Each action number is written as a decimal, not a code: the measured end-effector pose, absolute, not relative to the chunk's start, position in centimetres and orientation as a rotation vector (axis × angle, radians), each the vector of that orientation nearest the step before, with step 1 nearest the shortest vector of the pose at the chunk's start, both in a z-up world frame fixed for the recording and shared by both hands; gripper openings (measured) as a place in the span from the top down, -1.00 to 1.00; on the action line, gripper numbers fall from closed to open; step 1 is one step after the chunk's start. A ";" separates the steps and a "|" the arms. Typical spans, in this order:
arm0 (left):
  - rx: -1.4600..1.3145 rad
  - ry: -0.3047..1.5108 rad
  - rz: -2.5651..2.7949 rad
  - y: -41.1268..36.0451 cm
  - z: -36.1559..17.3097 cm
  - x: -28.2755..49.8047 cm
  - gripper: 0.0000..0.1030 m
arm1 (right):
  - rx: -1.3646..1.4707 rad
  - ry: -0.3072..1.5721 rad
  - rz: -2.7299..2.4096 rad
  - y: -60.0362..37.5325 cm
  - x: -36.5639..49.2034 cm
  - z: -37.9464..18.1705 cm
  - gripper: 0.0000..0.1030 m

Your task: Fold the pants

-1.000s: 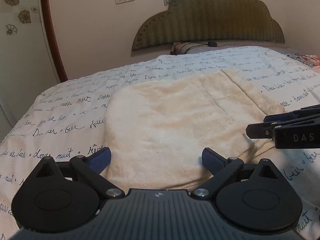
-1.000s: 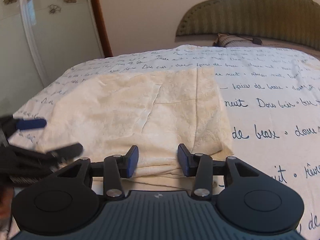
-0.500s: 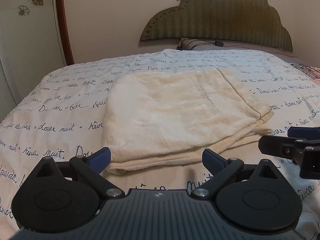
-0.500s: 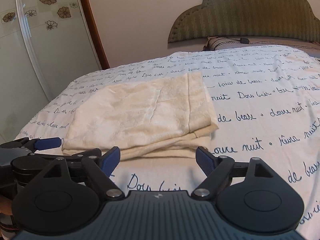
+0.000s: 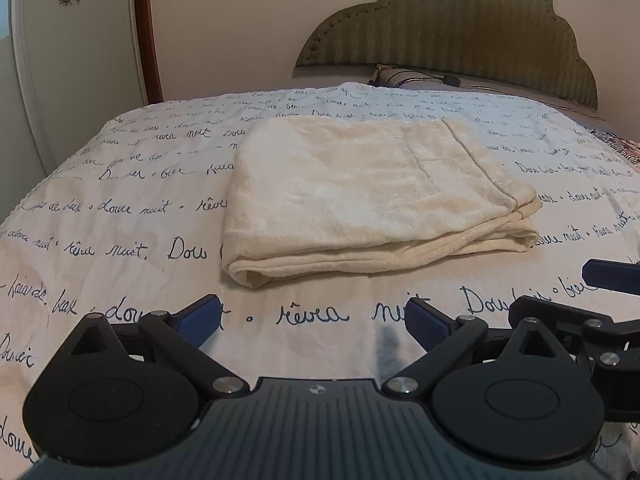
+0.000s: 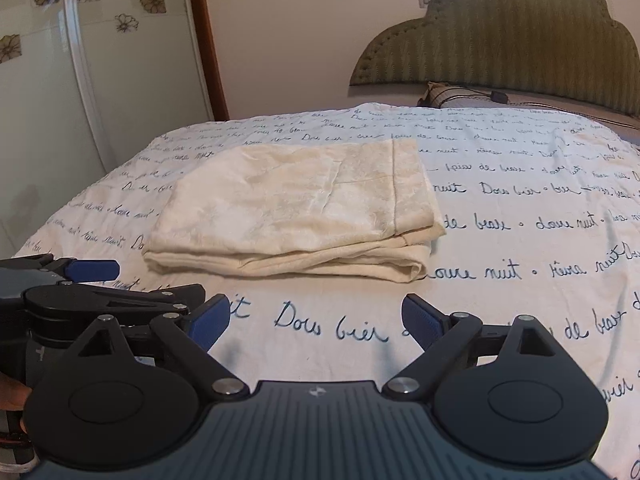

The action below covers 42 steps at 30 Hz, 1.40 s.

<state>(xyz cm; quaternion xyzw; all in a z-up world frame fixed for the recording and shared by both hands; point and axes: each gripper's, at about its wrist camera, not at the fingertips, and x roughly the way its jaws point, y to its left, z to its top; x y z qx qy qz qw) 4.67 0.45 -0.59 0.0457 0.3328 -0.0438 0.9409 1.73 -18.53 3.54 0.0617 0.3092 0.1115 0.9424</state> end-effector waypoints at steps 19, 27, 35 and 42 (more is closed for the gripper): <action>0.087 0.662 -0.056 1.3 -3.8 3.8 -1.00 | 0.168 0.644 0.165 -19.1 2.2 -0.8 -1.00; 0.076 0.655 -0.056 1.4 -3.9 3.8 -1.00 | 0.096 0.654 0.157 -18.1 2.1 -1.4 -1.00; 0.063 0.653 -0.057 1.6 -3.9 3.7 -1.00 | 0.124 0.647 0.163 -18.5 2.2 -1.5 -1.00; 0.058 0.653 -0.057 1.7 -3.9 3.7 -1.00 | 0.129 0.644 0.164 -18.7 2.1 -1.5 -1.00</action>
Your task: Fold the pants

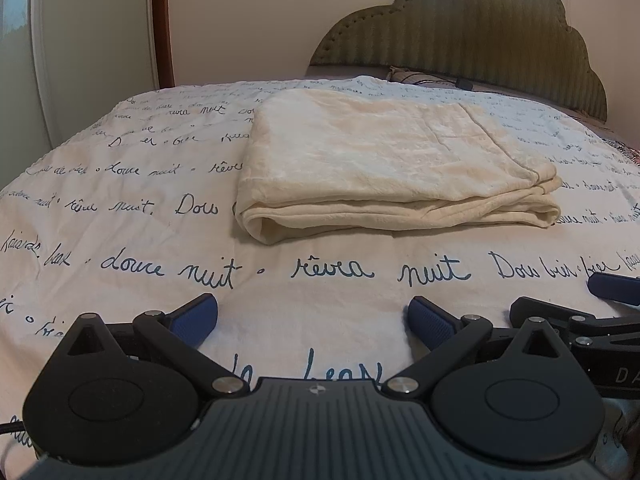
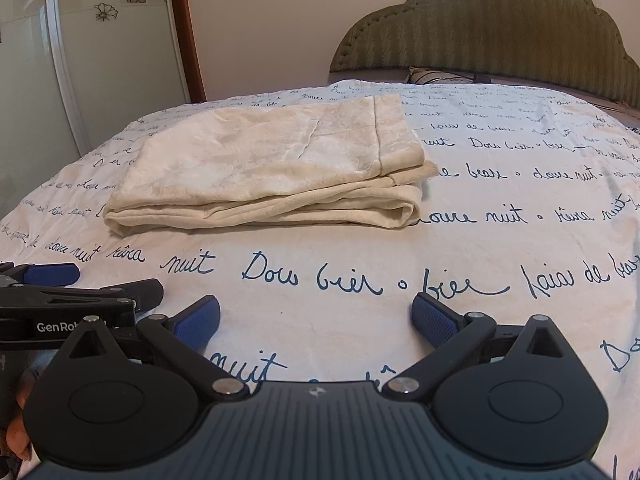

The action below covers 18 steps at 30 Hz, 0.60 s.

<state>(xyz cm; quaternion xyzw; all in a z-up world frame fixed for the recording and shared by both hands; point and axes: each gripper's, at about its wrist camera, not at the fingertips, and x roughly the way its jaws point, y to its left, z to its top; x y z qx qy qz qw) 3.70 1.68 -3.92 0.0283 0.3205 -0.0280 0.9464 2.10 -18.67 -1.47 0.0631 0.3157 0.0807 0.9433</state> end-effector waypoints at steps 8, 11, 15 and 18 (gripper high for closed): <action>0.047 0.649 -0.047 1.7 -3.9 3.6 -1.00 | 0.134 0.641 0.166 -18.7 2.1 -1.4 -1.00; 0.048 0.649 -0.046 1.7 -3.9 3.6 -1.00 | 0.141 0.638 0.167 -18.7 2.0 -1.4 -1.00; 0.048 0.649 -0.046 1.7 -3.9 3.6 -1.00 | 0.144 0.635 0.168 -18.8 1.9 -1.4 -1.00; 0.047 0.649 -0.046 1.7 -3.9 3.6 -1.00 | 0.145 0.635 0.169 -18.8 1.9 -1.4 -1.00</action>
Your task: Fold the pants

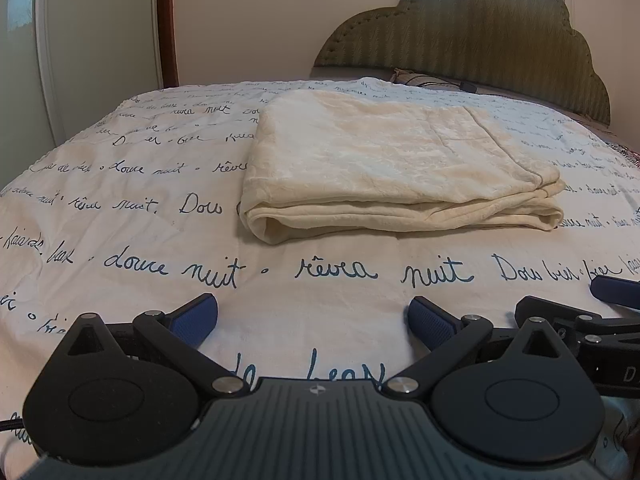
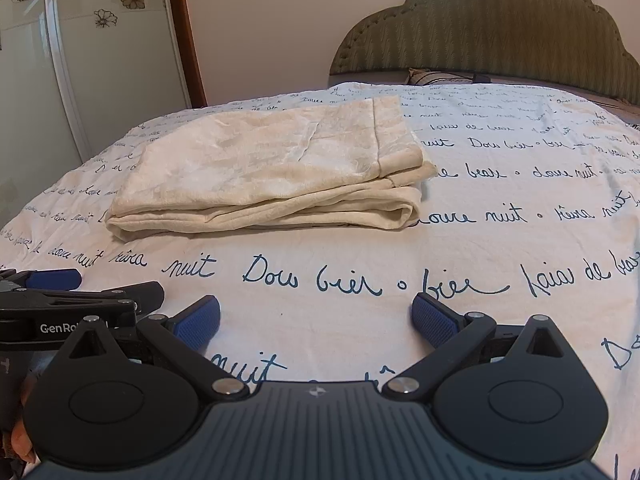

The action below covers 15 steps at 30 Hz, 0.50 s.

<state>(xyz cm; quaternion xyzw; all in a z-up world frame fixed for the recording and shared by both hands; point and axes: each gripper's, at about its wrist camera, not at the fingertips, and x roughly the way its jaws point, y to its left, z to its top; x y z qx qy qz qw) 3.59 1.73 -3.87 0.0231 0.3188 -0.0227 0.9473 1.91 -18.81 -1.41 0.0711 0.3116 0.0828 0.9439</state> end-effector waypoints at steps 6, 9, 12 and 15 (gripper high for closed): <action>0.045 0.648 -0.045 1.7 -3.9 3.6 -1.00 | 0.143 0.635 0.168 -18.8 1.9 -1.4 -1.00; 0.040 0.647 -0.043 1.8 -3.9 3.6 -1.00 | 0.119 0.628 0.156 -18.5 1.8 -1.3 -1.00; 0.036 0.647 -0.038 1.9 -3.9 3.6 -1.00 | 0.046 0.607 0.121 -17.4 1.4 -0.6 -1.00; 0.038 0.648 -0.038 1.9 -3.8 3.6 -1.00 | -0.035 0.530 0.125 -16.5 0.8 0.6 -1.00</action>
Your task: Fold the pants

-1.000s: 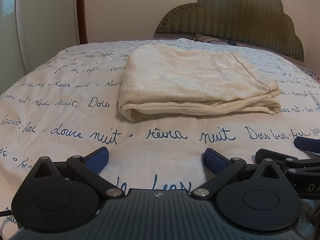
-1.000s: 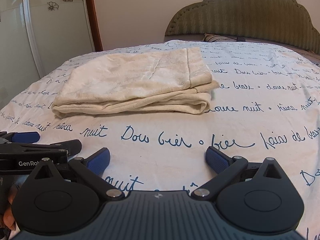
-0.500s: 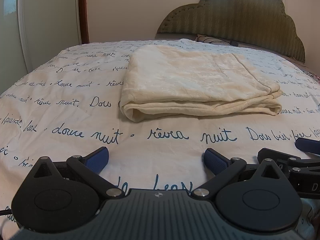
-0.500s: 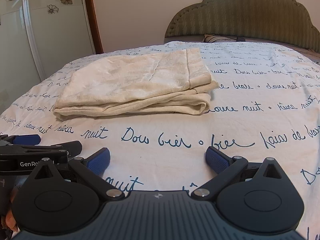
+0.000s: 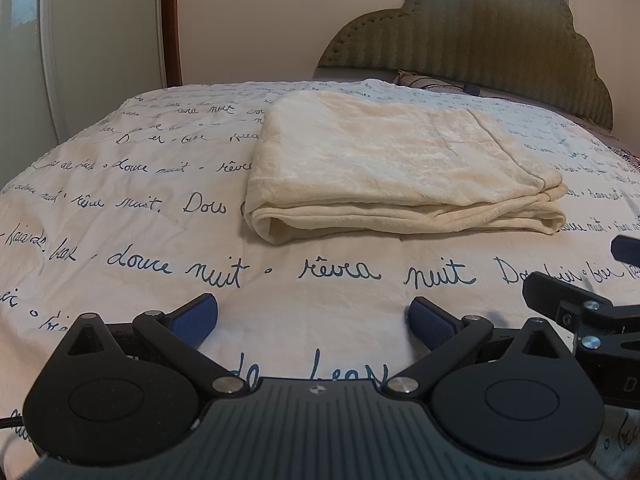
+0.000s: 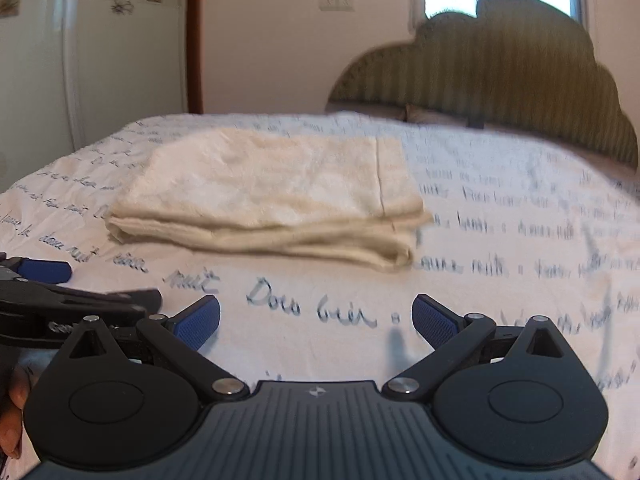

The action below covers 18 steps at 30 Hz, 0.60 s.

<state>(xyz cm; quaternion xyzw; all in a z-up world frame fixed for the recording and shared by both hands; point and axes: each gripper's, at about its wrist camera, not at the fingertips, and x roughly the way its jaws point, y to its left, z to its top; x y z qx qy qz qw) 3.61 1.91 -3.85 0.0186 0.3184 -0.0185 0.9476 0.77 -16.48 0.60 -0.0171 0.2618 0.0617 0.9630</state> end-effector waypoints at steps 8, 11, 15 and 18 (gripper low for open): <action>0.040 0.657 -0.031 1.9 -3.9 3.7 -1.00 | 0.035 0.638 0.127 -17.7 3.1 -1.0 -1.00; 0.047 0.661 -0.027 1.8 -3.9 3.8 -1.00 | 0.055 0.664 0.147 -17.8 3.5 -1.4 -1.00; 0.044 0.656 -0.025 1.8 -3.9 3.7 -1.00 | 0.063 0.667 0.149 -17.8 3.5 -1.6 -1.00; 0.025 0.655 -0.018 2.3 -3.8 3.7 -1.00 | 0.063 0.666 0.149 -17.8 3.4 -1.6 -1.00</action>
